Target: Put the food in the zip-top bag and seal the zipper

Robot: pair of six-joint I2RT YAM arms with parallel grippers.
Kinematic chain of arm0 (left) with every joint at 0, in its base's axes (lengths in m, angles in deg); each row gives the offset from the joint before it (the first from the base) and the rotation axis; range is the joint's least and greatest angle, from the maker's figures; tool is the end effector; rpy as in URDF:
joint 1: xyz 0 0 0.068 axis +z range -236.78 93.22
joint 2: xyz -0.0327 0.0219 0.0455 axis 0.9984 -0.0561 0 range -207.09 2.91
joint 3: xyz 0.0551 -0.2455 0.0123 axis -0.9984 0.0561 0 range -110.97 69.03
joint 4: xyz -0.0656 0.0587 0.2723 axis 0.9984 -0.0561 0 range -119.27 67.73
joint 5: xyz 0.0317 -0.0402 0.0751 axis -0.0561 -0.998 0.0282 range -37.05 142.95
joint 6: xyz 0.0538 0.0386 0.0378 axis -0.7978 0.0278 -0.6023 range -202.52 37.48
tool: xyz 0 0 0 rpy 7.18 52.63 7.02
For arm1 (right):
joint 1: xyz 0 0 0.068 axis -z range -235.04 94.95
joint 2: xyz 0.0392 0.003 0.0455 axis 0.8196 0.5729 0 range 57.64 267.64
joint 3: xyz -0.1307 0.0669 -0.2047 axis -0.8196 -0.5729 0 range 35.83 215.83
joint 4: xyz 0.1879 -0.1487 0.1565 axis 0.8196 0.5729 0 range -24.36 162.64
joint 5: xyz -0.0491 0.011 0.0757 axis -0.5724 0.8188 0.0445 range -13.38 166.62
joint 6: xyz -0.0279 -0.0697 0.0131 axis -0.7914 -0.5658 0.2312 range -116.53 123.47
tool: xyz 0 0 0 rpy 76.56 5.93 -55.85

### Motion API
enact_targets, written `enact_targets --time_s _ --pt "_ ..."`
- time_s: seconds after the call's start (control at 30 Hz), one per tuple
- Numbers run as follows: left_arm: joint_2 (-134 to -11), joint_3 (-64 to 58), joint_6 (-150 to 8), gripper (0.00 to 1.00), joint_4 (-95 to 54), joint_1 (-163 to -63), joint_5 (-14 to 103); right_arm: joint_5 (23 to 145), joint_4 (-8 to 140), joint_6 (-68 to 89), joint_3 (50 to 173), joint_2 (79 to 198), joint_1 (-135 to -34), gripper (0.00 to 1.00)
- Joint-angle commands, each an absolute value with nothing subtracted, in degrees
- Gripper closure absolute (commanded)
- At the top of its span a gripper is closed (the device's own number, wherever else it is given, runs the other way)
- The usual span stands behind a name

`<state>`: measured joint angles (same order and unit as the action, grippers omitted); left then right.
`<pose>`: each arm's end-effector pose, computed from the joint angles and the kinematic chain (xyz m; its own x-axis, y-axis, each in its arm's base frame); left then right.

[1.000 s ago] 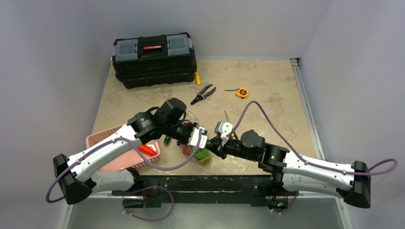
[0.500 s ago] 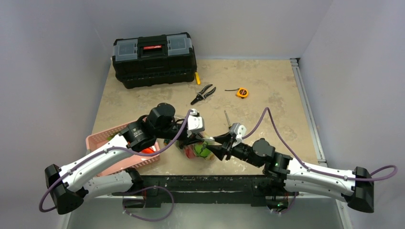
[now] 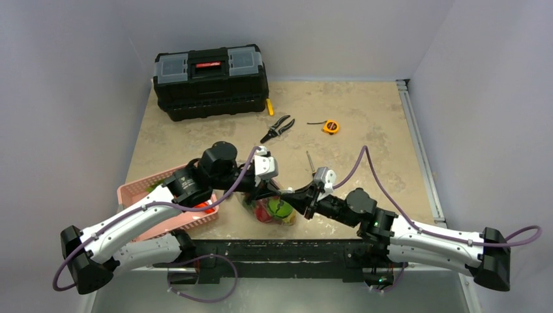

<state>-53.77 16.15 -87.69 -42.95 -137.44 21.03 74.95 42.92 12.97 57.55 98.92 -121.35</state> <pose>0.1503 -0.2372 0.3045 -0.1750 0.3343 -0.9261 0.9812 0.1365 -0.1362 0.1030 0.2298 0.2467 -0.1273 0.1204 -0.9845 -0.8949 0.4142 0.1664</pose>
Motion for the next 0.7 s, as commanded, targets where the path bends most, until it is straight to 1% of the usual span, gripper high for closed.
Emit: enact_targets --time_s 0.0,0.03,0.07,0.13,0.17,0.2,0.3,0.47,0.57,0.63,0.67 --pt "-51.6 14.9 -89.4 0.98 -42.0 -137.3 17.5 75.5 41.8 12.7 59.6 98.3 -121.1 1.0" --pt "-51.4 14.7 -89.9 0.86 -42.3 -137.3 16.7 75.2 42.0 12.8 59.6 98.0 -121.1 1.0" --pt "-51.1 14.6 -89.7 0.72 -42.2 -137.3 16.3 75.1 42.2 12.9 59.6 97.8 -121.1 1.0" --pt "-50.8 14.6 -89.4 0.49 -41.0 -137.3 16.0 75.3 42.9 12.9 59.8 97.5 -121.1 1.0" --pt "-50.7 14.6 -89.6 0.4 -40.0 -137.3 15.6 75.8 43.3 12.8 60.0 97.5 -121.0 1.0" --pt "-50.9 14.3 -89.7 0.35 -39.1 -137.3 15.2 76.4 43.7 12.7 60.3 97.7 -121.0 1.0" --pt "-53.4 11.2 -91.0 0.34 -39.1 -137.4 13.6 76.4 45.0 12.6 61.1 98.5 -121.0 1.0" --pt "-57.9 7.1 -92.8 0.35 -40.0 -137.3 10.9 76.4 44.9 12.7 61.6 99.0 -121.0 1.0" --pt "-59.6 6.2 -93.4 0.39 -39.4 -137.3 9.6 76.4 45.2 12.7 61.9 99.5 -121.0 1.0" --pt "-60.5 5.5 -93.9 0.43 -40.0 -137.3 7.9 76.4 45.4 12.7 62.0 99.8 -120.9 1.0" --pt "-60.9 5.3 -94.0 0.43 -40.5 -137.3 7.1 76.4 45.5 12.7 62.1 99.8 -121.0 1.0"
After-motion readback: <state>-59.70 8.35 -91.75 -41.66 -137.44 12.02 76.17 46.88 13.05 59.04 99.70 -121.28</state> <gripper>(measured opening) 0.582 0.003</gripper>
